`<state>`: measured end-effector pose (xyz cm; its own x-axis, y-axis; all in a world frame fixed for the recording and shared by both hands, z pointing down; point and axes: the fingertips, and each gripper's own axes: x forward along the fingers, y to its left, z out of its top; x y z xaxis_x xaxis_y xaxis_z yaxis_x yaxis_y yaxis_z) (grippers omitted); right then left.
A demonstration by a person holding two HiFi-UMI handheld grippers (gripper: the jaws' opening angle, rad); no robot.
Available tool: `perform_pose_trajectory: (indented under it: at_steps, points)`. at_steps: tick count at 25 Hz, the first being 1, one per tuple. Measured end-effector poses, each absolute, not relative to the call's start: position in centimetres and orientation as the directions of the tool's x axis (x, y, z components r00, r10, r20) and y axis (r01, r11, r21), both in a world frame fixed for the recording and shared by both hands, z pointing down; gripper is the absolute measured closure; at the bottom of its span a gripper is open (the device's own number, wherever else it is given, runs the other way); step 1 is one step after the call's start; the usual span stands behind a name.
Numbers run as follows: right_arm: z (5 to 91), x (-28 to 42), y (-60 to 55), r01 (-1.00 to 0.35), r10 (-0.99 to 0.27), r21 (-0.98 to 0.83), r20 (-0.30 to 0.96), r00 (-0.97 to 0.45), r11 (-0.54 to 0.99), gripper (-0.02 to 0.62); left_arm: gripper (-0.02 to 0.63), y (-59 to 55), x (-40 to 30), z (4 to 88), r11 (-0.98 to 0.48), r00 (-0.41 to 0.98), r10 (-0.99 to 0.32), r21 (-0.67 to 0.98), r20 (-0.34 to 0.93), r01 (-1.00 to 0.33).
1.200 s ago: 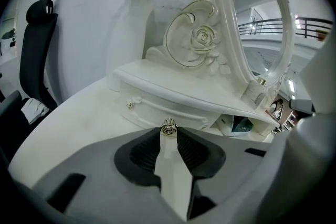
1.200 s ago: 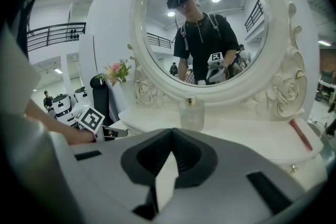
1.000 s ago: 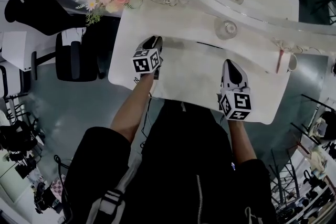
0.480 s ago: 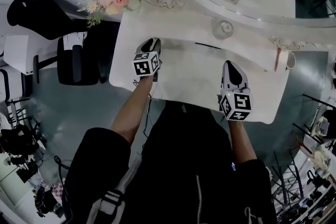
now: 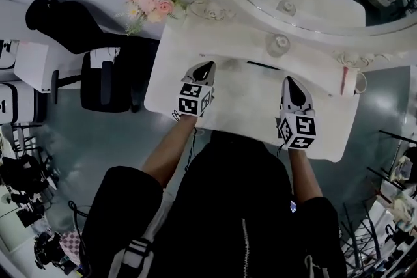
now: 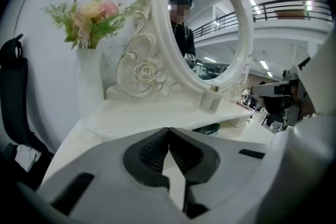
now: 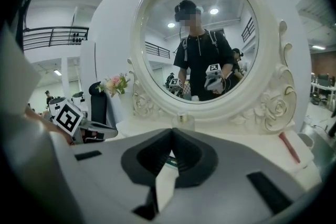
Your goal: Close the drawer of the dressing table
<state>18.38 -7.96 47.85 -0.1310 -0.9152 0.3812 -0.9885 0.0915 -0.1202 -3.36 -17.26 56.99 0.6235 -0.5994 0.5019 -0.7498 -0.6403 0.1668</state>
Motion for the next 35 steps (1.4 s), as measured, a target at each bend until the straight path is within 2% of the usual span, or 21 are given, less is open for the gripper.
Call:
perform_pose_trajectory:
  at_steps: [8, 17, 26, 35]
  points:
    - [44.1, 20.4, -9.0, -0.994, -0.951, -0.084, 0.294, -0.094, 0.073, 0.604, 0.603, -16.6, 1.5, 48.9, -0.764, 0.732, -0.573, 0.082, 0.370, -0.639]
    - [39.9, 22.2, -9.0, -0.998, -0.978, -0.050, 0.199, -0.056, 0.047, 0.606, 0.603, -16.8, 5.2, 42.3, -0.821, 0.801, -0.549, 0.024, 0.238, -0.570]
    - [38.9, 23.0, -8.0, -0.998, -0.987, -0.050, 0.156, -0.042, 0.034, 0.606, 0.603, -16.4, 6.3, 41.4, -0.833, 0.817, -0.536, 0.021, 0.211, -0.552]
    - [39.5, 23.0, -7.3, -0.998, -0.985, -0.054, 0.165, -0.046, 0.037, 0.606, 0.603, -16.2, 6.4, 41.3, -0.832, 0.817, -0.538, 0.027, 0.206, -0.555]
